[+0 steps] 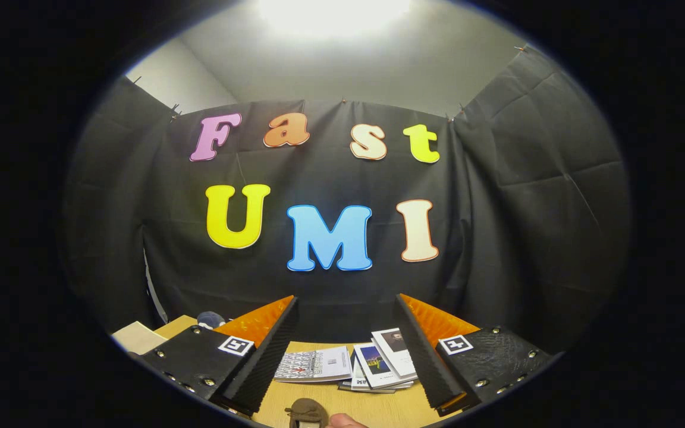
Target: Open the storage box then place both shoes into the box .Put the left shoe in first, then the right shoe, with the right side of both shoes facing outward in a uniform manner.
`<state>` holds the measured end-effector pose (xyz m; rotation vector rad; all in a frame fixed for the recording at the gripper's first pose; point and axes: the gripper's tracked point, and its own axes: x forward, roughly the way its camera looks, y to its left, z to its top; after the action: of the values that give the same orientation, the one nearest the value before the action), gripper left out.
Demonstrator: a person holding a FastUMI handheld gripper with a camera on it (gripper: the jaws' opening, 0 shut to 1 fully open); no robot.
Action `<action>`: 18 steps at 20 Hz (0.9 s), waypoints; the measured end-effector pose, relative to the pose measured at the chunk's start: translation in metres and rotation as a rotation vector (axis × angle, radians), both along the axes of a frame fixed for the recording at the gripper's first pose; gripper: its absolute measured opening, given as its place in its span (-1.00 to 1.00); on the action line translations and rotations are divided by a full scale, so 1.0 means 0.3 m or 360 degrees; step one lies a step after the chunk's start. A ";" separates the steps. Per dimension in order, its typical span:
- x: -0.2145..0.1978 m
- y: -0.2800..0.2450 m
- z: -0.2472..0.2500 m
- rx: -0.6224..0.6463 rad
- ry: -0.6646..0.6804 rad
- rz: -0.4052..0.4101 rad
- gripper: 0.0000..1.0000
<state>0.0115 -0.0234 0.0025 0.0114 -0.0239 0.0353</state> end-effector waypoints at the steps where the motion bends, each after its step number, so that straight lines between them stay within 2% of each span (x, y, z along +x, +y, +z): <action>1: 0.001 0.003 -0.002 0.0005 -0.0002 0.0003 0.95; 6: 0.019 0.012 -0.039 0.0011 0.0018 0.0001 0.95; 11: 0.042 0.090 -0.104 0.0081 0.0045 0.0061 0.95; 18: 0.069 0.317 -0.259 0.0178 0.0190 0.0284 0.95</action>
<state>0.0321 0.0717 -0.0753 0.1278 0.0949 0.2116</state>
